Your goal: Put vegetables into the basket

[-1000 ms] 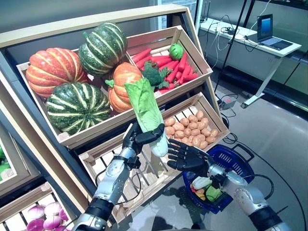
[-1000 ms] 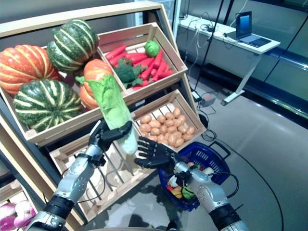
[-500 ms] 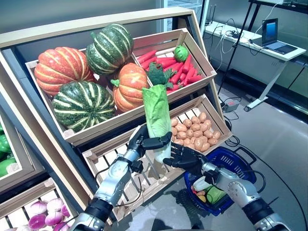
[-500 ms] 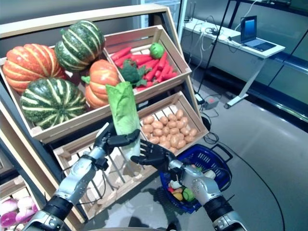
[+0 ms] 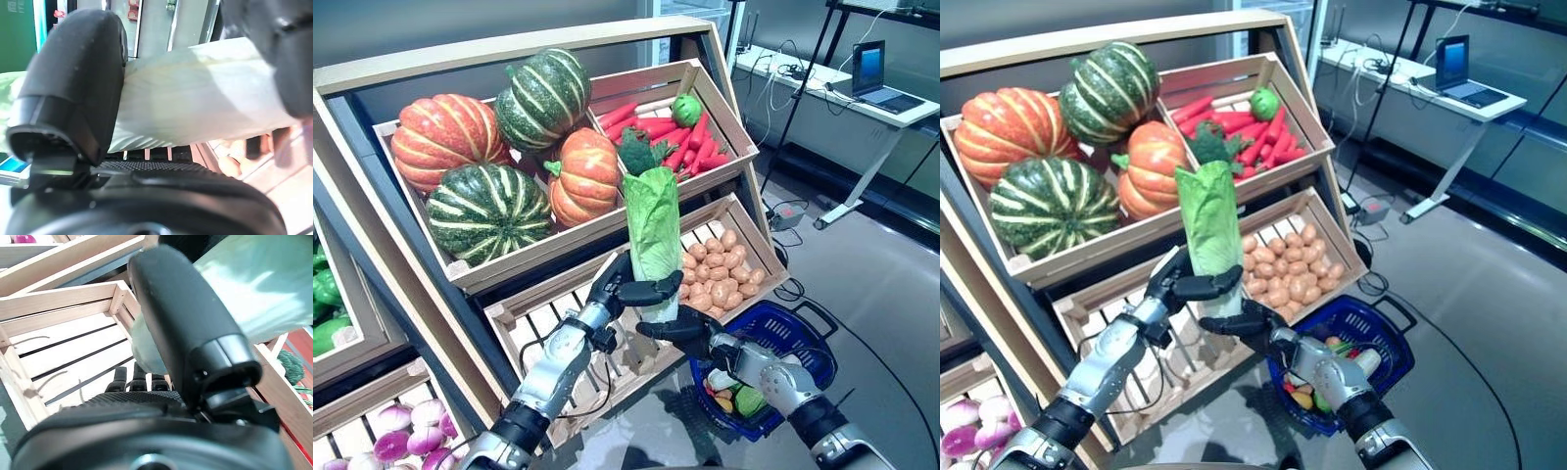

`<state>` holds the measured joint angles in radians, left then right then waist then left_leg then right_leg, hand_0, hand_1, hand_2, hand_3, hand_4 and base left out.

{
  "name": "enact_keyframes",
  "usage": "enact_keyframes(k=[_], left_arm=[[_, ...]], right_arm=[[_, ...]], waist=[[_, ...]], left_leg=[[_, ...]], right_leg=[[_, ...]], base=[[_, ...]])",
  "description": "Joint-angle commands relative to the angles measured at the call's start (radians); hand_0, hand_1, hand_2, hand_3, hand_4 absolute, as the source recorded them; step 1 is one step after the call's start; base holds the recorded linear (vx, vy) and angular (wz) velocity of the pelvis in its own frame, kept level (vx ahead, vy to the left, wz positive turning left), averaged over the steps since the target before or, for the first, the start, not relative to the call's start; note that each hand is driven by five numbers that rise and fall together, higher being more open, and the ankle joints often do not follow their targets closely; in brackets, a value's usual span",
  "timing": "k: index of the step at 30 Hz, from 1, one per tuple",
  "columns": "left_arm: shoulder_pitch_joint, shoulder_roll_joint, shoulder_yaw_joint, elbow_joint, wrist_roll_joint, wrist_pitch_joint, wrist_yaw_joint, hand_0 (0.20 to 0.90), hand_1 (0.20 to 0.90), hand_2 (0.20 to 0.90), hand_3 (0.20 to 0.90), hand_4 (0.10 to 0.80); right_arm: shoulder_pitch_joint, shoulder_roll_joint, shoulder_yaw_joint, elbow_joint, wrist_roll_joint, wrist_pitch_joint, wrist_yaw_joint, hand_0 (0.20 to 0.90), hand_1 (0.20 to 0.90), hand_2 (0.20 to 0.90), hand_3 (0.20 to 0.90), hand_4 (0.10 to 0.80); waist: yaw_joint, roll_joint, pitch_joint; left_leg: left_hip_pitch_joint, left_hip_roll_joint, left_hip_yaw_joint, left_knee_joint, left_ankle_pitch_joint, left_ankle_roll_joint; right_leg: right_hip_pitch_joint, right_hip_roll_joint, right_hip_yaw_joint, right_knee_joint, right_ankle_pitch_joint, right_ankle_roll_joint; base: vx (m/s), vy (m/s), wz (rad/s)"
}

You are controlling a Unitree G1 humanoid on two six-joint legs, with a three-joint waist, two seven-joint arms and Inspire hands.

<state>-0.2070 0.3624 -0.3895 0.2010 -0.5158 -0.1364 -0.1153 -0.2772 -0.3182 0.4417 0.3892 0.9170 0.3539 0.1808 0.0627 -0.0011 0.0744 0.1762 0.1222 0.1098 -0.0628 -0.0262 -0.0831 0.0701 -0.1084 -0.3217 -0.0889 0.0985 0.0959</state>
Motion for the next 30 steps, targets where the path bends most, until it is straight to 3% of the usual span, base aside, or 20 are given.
enact_keyframes(k=[1, 9, 18, 30], left_arm=[[-0.224, -0.040, -0.054, -0.083, -0.062, -0.119, -0.008, 0.300, 0.300, 0.300, 0.300, 0.400], [-0.227, -0.044, -0.104, -0.076, -0.064, -0.078, -0.036, 0.300, 0.300, 0.300, 0.300, 0.400], [-0.205, 0.015, -0.156, -0.047, 0.041, -0.096, -0.080, 0.300, 0.300, 0.300, 0.300, 0.400], [-0.156, 0.065, -0.132, 0.014, 0.040, -0.117, -0.113, 0.300, 0.300, 0.300, 0.300, 0.400]], right_arm=[[-0.156, 0.085, -0.014, 0.026, 0.077, -0.071, -0.034, 0.900, 0.900, 0.900, 0.900, 0.800], [-0.225, 0.091, -0.031, 0.040, 0.121, -0.086, -0.066, 0.900, 0.900, 0.900, 0.900, 0.800], [-0.277, 0.019, -0.063, 0.003, 0.128, -0.074, -0.038, 0.900, 0.900, 0.900, 0.900, 0.800], [-0.283, -0.052, -0.117, -0.020, 0.164, -0.078, -0.010, 0.900, 0.900, 0.900, 0.900, 0.800]], waist=[[0.017, -0.043, -0.068], [0.023, -0.044, -0.069], [0.022, -0.042, -0.067], [0.025, -0.042, -0.065]], left_leg=[[-0.079, -0.019, -0.040, -0.024, 0.077, 0.004], [-0.078, -0.022, -0.043, -0.024, 0.073, 0.007], [-0.079, -0.020, -0.038, -0.024, 0.073, 0.007], [-0.076, -0.019, -0.038, -0.024, 0.072, 0.005]], right_leg=[[0.082, -0.074, 0.024, 0.004, -0.020, 0.019], [0.081, -0.072, 0.022, 0.005, -0.020, 0.018], [0.076, -0.073, 0.022, 0.007, -0.020, 0.021], [0.078, -0.073, 0.017, 0.008, -0.020, 0.021]], base=[[0.000, 0.000, 0.00], [-0.006, 0.001, 0.09], [0.000, 0.000, 0.00], [0.000, 0.000, 0.00]])
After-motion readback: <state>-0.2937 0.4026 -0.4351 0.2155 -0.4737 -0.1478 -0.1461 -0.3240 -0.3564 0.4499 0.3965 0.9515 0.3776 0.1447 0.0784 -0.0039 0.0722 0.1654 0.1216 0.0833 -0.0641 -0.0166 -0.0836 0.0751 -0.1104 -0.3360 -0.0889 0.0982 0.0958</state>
